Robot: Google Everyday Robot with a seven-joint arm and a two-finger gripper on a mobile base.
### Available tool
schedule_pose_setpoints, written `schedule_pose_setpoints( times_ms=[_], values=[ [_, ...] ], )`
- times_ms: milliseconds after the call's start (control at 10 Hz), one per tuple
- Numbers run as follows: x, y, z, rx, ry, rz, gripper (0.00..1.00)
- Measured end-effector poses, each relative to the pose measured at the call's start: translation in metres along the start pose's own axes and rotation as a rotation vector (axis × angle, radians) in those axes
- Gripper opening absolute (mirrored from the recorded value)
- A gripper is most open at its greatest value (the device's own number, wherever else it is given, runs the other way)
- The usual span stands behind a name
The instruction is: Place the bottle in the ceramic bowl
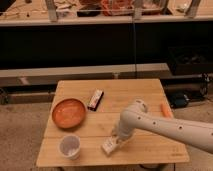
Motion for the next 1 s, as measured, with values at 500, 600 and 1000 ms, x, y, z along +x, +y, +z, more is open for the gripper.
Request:
schedule_pose_setpoints(
  times_ms=[500,600,1000],
  values=[
    [0.002,-0.011,-0.007,0.026,-0.005,0.01,0.42],
    [0.002,-0.017,-0.013,0.033,-0.003,0.016,0.53],
    [0.003,-0.029,-0.031,0.05,0.002,0.027,0.39]
  ],
)
